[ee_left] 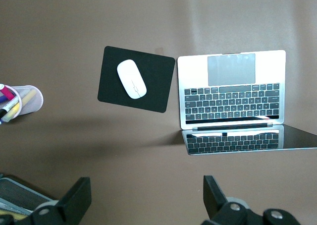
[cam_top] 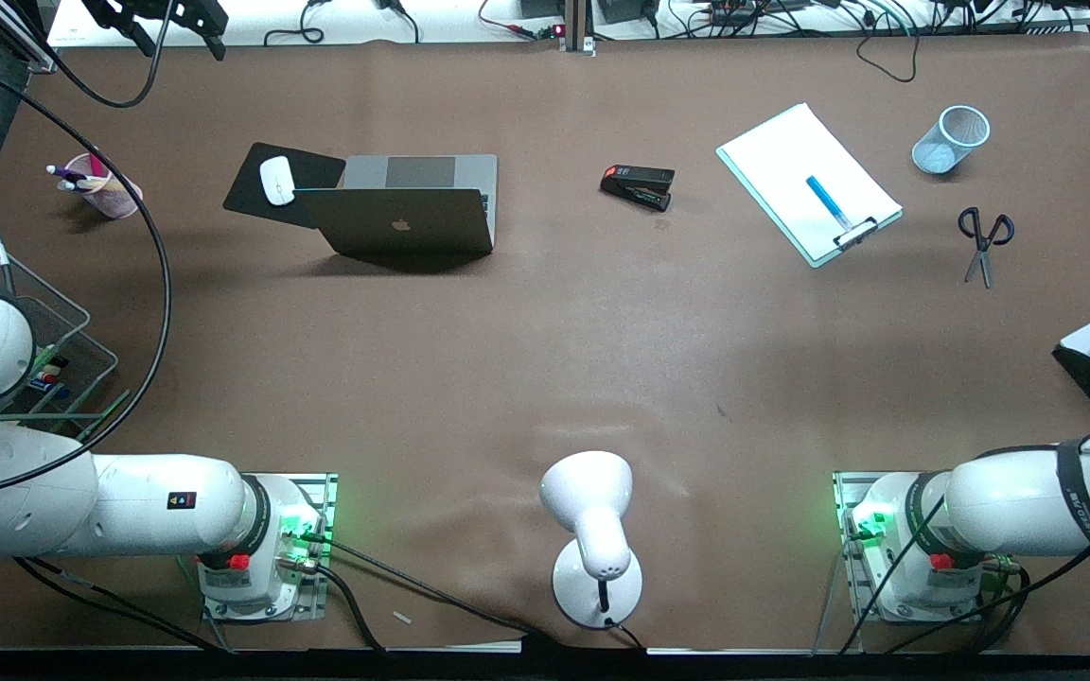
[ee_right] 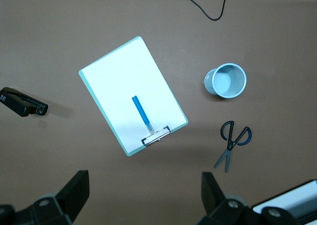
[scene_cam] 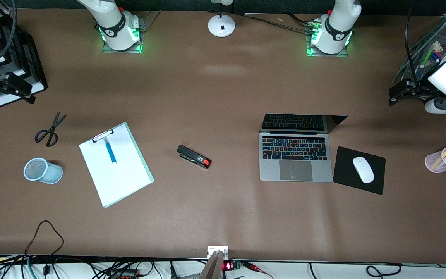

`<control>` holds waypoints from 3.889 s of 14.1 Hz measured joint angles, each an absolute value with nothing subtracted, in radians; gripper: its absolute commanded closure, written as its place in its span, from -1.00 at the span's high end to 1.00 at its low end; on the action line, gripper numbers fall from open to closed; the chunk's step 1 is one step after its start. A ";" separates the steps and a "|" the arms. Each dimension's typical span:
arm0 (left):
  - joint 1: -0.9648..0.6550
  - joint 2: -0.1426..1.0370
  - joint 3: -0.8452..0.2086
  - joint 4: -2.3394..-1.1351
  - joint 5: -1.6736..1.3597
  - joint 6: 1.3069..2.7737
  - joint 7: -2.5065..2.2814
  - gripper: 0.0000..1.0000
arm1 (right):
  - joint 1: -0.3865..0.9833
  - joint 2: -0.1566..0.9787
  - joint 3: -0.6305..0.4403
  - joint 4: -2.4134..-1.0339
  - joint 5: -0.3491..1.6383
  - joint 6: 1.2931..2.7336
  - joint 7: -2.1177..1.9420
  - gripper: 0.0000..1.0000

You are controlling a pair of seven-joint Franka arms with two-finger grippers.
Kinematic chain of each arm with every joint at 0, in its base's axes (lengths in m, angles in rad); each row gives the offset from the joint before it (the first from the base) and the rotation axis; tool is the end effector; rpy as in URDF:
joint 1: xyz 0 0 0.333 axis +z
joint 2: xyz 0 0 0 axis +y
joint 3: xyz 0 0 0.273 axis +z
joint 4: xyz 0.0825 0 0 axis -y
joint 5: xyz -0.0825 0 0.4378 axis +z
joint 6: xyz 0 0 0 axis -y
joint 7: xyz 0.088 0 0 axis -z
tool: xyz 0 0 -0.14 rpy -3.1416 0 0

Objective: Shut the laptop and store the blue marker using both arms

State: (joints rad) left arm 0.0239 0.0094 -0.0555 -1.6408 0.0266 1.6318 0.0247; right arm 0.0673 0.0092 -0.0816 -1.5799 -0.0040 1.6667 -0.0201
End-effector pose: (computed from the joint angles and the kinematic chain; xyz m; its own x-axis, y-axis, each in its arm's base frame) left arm 0.6132 -0.0157 0.5112 0.9981 -0.0579 -0.0190 -0.0584 -0.9980 -0.0255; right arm 0.6228 -0.0093 0.5470 0.9970 0.0063 0.0774 0.0058 -1.0000 0.0063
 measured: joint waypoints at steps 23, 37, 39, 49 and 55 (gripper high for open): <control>-0.014 0.232 -0.067 -1.479 0.021 1.642 0.025 -1.00 | 0.136 0.378 -0.067 -1.612 -0.012 1.887 -0.349 0.68; -0.010 0.087 -0.097 -1.736 -0.116 1.624 -0.029 -1.00 | 0.149 0.590 -0.067 -1.749 -0.012 2.252 -0.586 -0.11; -0.012 0.051 -0.161 -1.855 -0.117 1.732 -0.119 -1.00 | 0.149 0.601 -0.067 -1.749 -0.009 2.252 -0.586 -0.14; -0.013 -0.069 -0.334 -2.262 -0.117 2.104 -0.274 -1.00 | 0.163 0.651 -0.066 -1.730 0.056 2.259 -0.545 -0.22; -0.013 0.028 -0.348 -2.285 -0.117 2.353 -0.285 -1.00 | 0.163 0.659 -0.066 -1.713 0.056 2.259 -0.544 -0.23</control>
State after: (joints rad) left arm -0.0130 0.0278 -0.3475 -2.2849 -0.1166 2.3532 -0.2854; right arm 0.1627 0.6591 -0.0665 -1.7133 0.0564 2.2586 -0.5439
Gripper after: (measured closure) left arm 0.991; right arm 0.608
